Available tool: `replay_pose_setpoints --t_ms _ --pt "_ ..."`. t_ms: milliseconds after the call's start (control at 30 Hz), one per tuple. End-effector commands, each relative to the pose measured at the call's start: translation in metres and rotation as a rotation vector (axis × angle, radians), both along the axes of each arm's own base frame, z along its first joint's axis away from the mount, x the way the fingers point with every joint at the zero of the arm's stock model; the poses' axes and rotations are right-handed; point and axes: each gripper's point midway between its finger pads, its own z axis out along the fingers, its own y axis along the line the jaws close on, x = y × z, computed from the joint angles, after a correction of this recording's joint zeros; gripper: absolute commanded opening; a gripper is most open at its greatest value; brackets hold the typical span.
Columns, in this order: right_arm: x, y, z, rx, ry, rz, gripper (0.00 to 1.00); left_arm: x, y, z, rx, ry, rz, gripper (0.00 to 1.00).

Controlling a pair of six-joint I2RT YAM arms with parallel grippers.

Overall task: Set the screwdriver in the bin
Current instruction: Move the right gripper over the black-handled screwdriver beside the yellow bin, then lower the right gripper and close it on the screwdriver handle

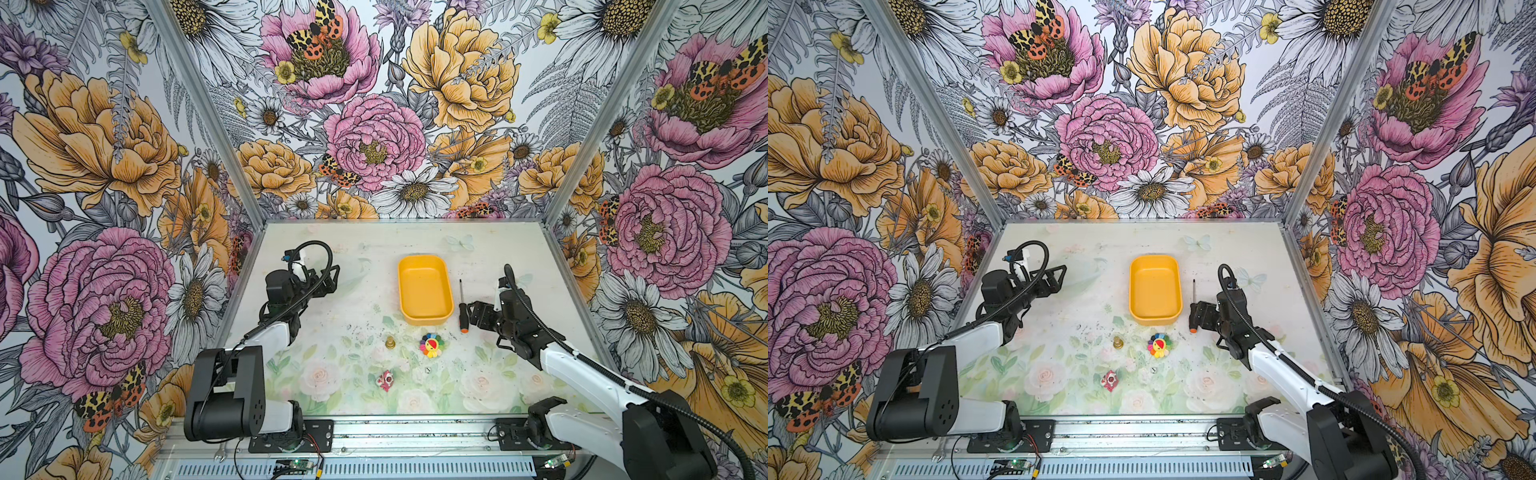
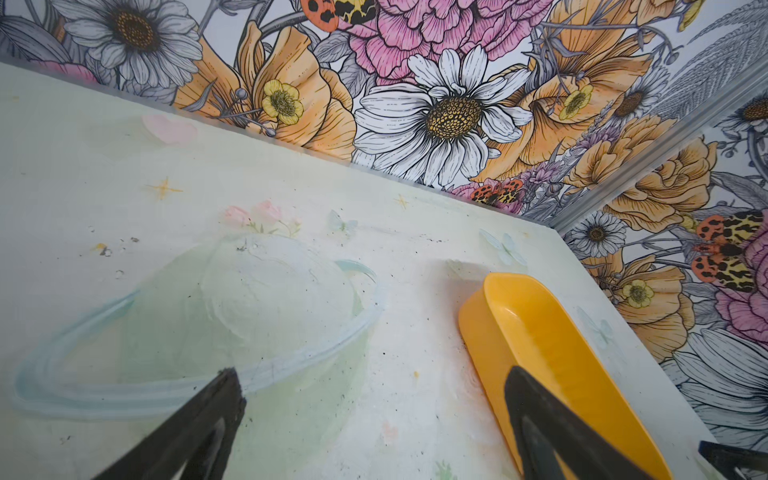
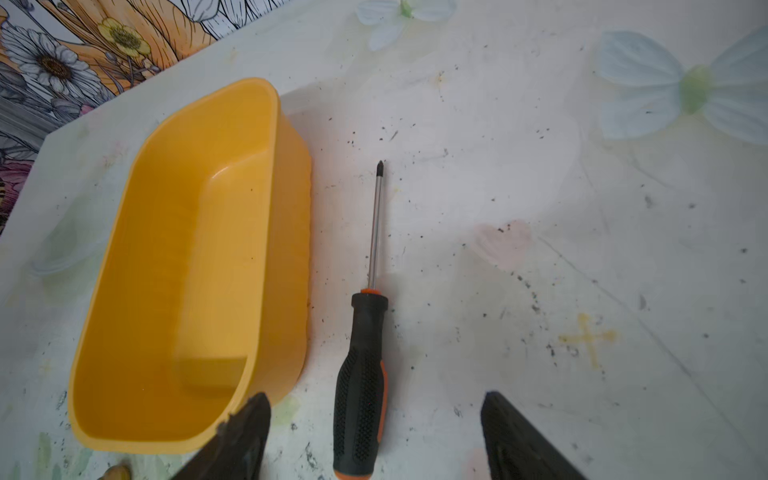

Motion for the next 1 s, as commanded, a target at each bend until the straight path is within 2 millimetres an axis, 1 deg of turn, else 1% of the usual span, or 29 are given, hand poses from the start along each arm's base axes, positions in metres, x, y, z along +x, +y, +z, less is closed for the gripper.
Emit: replay_pose_setpoints --t_ms 0,167,367,533,733,967 --pt "0.006 0.003 -0.007 -0.052 0.022 -0.029 0.81 0.002 -0.003 0.017 -0.041 -0.039 -0.031 0.99" --pt "0.009 0.016 -0.019 -0.114 0.049 -0.004 0.81 0.001 0.001 0.017 -0.036 -0.039 -0.015 0.99" --pt "0.013 0.024 -0.028 -0.146 0.059 0.005 0.79 0.003 -0.004 0.016 -0.058 -0.033 -0.038 0.99" --pt "0.016 0.026 -0.033 -0.152 0.064 0.006 0.72 0.005 -0.005 0.015 -0.070 -0.026 -0.052 0.99" --pt "0.017 0.029 -0.040 -0.158 0.073 0.012 0.67 0.006 -0.007 0.014 -0.078 -0.019 -0.060 0.99" --pt "0.018 0.034 -0.047 -0.188 0.087 0.013 0.59 0.006 -0.006 0.012 -0.081 -0.015 -0.061 0.99"
